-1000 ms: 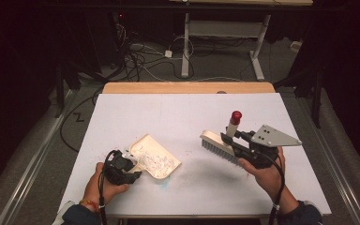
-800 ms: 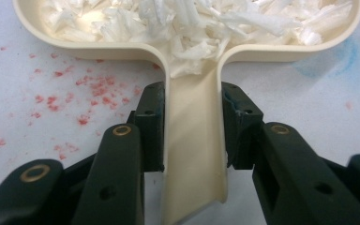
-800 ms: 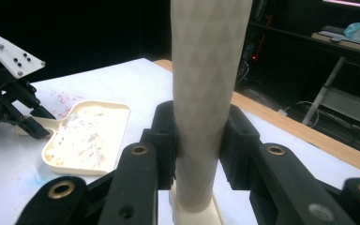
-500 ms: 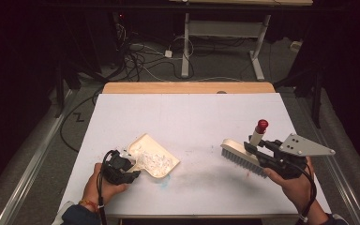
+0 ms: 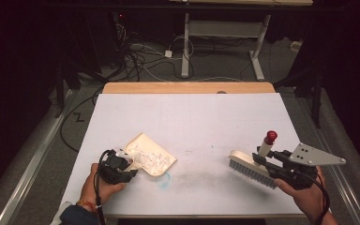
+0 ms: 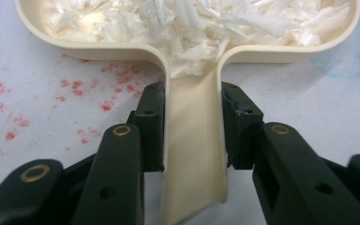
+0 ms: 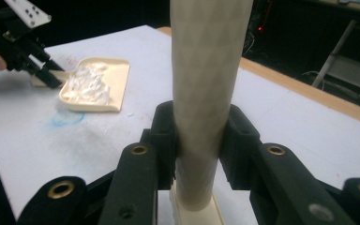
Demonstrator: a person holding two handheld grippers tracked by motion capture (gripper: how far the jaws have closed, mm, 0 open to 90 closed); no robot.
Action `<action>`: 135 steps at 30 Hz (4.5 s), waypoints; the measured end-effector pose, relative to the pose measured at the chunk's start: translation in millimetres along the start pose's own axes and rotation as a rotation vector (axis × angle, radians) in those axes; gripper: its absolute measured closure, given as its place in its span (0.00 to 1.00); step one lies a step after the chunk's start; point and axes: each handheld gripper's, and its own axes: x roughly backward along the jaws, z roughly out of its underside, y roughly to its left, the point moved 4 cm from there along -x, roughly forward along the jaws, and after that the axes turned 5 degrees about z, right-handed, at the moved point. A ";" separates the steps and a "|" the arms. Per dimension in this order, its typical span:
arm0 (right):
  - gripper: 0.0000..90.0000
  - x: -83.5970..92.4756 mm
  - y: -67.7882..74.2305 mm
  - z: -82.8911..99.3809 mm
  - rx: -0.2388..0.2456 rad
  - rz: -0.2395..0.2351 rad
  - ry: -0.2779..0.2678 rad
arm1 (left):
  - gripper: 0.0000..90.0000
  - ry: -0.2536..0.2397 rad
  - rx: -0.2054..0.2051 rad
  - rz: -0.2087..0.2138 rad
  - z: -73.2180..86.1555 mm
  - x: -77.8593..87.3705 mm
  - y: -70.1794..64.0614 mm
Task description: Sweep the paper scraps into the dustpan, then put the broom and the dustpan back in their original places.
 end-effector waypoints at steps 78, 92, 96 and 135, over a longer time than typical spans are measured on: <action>0.54 -116.8 -99.7 -4.3 -0.149 0.334 0.104 | 0.21 -0.423 -0.174 -0.145 14.9 6.3 -29.6; 0.37 -100.1 -71.3 -14.5 -0.054 0.315 0.014 | 0.21 -0.385 -0.206 -0.146 16.6 0.6 -33.9; 0.34 -98.3 -66.7 -15.7 -0.051 0.322 0.011 | 0.21 -0.376 -0.218 -0.147 16.5 -0.5 -36.0; 0.20 -67.3 -32.2 -25.9 0.040 0.294 -0.010 | 0.21 -0.359 -0.236 -0.143 17.6 -1.7 -38.0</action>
